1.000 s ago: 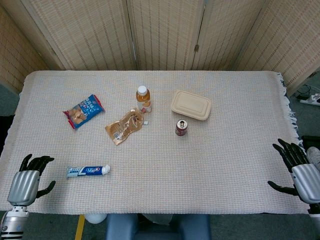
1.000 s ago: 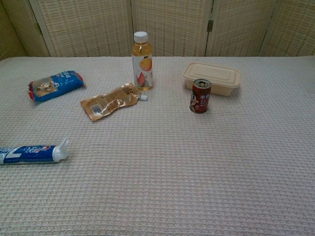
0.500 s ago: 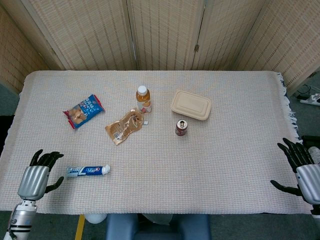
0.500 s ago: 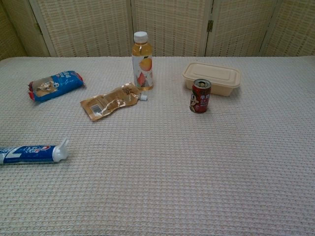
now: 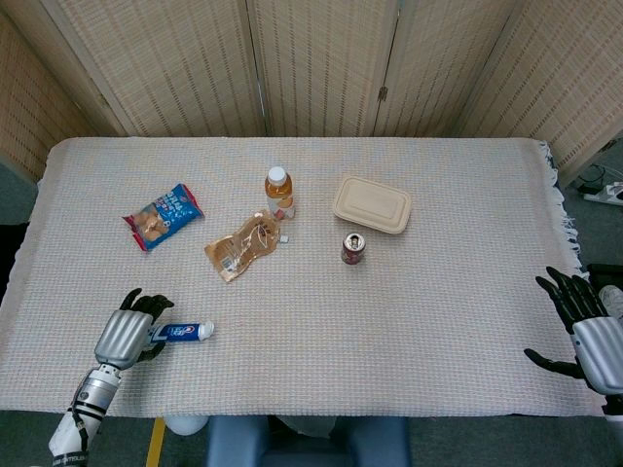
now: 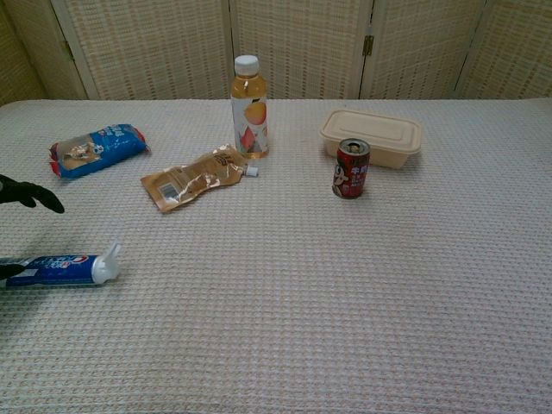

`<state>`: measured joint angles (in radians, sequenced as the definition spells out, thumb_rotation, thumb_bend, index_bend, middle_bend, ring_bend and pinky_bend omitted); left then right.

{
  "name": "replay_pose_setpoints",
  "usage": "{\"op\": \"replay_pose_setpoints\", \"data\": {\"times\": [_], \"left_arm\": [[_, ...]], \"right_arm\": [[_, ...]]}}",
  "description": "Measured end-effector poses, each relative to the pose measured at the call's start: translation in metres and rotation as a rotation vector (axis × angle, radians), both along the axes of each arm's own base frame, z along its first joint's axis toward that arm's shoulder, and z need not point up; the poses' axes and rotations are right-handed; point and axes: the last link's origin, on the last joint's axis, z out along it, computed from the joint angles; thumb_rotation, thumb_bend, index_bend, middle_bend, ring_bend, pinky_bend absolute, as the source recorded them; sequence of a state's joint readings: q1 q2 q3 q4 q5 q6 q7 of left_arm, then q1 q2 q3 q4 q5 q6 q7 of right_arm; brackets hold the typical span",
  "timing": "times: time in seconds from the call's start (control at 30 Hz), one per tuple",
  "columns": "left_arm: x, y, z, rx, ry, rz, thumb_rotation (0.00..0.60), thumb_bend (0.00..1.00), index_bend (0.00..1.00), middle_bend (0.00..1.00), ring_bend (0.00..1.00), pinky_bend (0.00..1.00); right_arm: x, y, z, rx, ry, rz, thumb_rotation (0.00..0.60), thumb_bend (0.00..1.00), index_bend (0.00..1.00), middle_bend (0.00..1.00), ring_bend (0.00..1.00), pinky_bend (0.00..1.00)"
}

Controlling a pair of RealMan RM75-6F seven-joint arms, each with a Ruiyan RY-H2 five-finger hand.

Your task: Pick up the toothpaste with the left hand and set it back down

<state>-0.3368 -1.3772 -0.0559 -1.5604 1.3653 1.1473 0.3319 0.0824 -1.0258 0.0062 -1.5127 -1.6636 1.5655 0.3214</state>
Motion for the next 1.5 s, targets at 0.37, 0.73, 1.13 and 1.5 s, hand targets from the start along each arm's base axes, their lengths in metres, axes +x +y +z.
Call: {"op": "replay_pose_setpoints", "data": {"times": [0.37, 0.73, 1.13, 1.5], "left_arm": [[-0.012, 0.008, -0.021, -0.035, 0.02, 0.078, 0.6, 0.38, 0.35, 0.32, 0.28, 0.15], [-0.019, 0.008, -0.028, -0.039, 0.017, 0.109, 0.6, 0.39, 0.39, 0.37, 0.32, 0.18], [-0.024, 0.012, -0.03, -0.021, -0.016, 0.106, 0.6, 0.44, 0.51, 0.5, 0.43, 0.22], [-0.024, 0.025, -0.025, 0.029, -0.192, -0.015, 0.6, 0.83, 0.77, 0.78, 0.68, 0.65]], "right_arm": [[-0.002, 0.0, 0.0, -0.001, 0.001, -0.009, 0.6, 0.11, 0.0, 0.03, 0.03, 0.0], [-0.002, 0.001, 0.0, -0.004, 0.002, -0.009, 0.6, 0.11, 0.0, 0.03, 0.03, 0.0], [-0.001, 0.002, 0.001, -0.009, 0.001, -0.007, 0.6, 0.11, 0.0, 0.03, 0.03, 0.0], [0.008, 0.0, 0.002, 0.015, 0.006, 0.021, 0.6, 0.11, 0.0, 0.04, 0.03, 0.0]]}}
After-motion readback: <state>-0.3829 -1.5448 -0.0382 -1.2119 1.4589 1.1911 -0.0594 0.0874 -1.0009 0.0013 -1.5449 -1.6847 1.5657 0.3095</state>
